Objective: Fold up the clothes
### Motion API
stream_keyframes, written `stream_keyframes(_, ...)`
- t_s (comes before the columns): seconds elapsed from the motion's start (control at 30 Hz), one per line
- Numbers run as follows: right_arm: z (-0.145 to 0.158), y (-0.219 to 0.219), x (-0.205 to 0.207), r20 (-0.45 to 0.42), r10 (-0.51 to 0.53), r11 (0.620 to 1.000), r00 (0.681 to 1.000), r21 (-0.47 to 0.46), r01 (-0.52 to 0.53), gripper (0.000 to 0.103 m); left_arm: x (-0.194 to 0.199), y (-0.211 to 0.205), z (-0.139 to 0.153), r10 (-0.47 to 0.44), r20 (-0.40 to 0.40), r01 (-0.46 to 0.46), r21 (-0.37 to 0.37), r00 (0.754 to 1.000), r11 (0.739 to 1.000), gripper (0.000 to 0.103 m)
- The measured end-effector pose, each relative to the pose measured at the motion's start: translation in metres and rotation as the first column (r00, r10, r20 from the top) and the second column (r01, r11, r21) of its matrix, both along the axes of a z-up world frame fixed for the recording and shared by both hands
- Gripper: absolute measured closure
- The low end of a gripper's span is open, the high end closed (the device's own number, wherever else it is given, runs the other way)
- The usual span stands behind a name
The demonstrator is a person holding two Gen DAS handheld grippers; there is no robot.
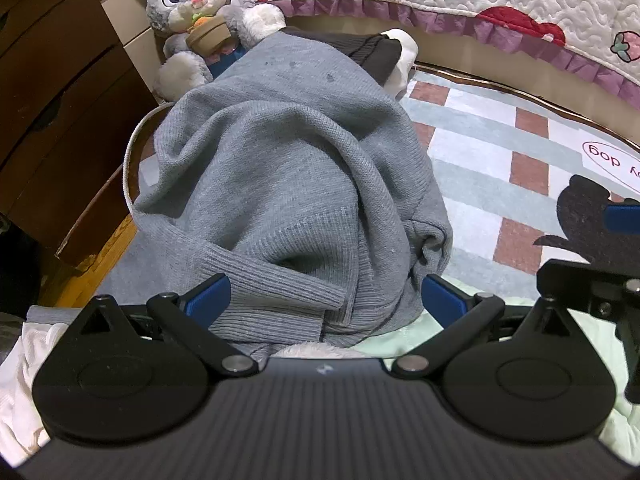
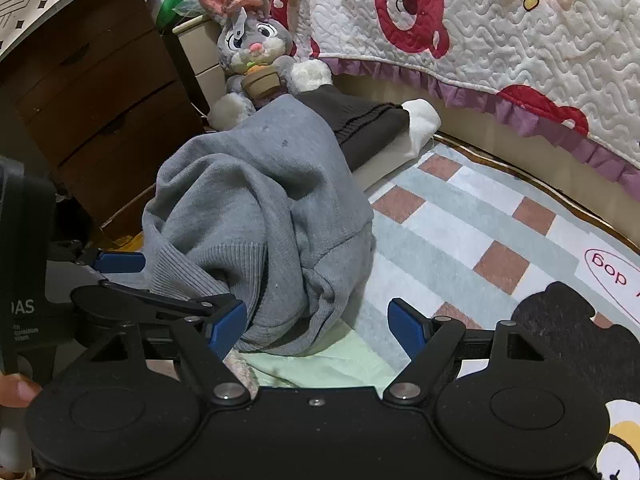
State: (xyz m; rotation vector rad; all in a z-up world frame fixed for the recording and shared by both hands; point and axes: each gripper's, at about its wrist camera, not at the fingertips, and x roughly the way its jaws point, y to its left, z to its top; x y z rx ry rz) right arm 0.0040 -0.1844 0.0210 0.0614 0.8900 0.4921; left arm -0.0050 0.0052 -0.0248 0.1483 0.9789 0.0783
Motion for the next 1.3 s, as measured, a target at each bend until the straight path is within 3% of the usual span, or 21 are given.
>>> stream_keyframes(1.13,-0.010,0.001,0.002,-0.025,-0.007,0.999,1.000,-0.033,0.006,0.021,0.002,-0.003,-0.016,0.002,-0.035,-0.002,-0.005,0.999,1.000,0.000)
stream_keyframes(1.2,-0.011,0.002,0.001,0.002,-0.003,0.999,1.000,-0.040,0.003,0.021,0.001,0.000,-0.018,-0.005,-0.017,0.004,-0.010,1.000,1.000,0.000)
stream_keyframes(1.3,-0.020,0.008,-0.002,0.137,0.032,0.998,0.990,-0.050,-0.025,0.021,0.003,0.021,-0.020,0.021,0.025,-0.021,-0.015,0.999,1.000,0.000)
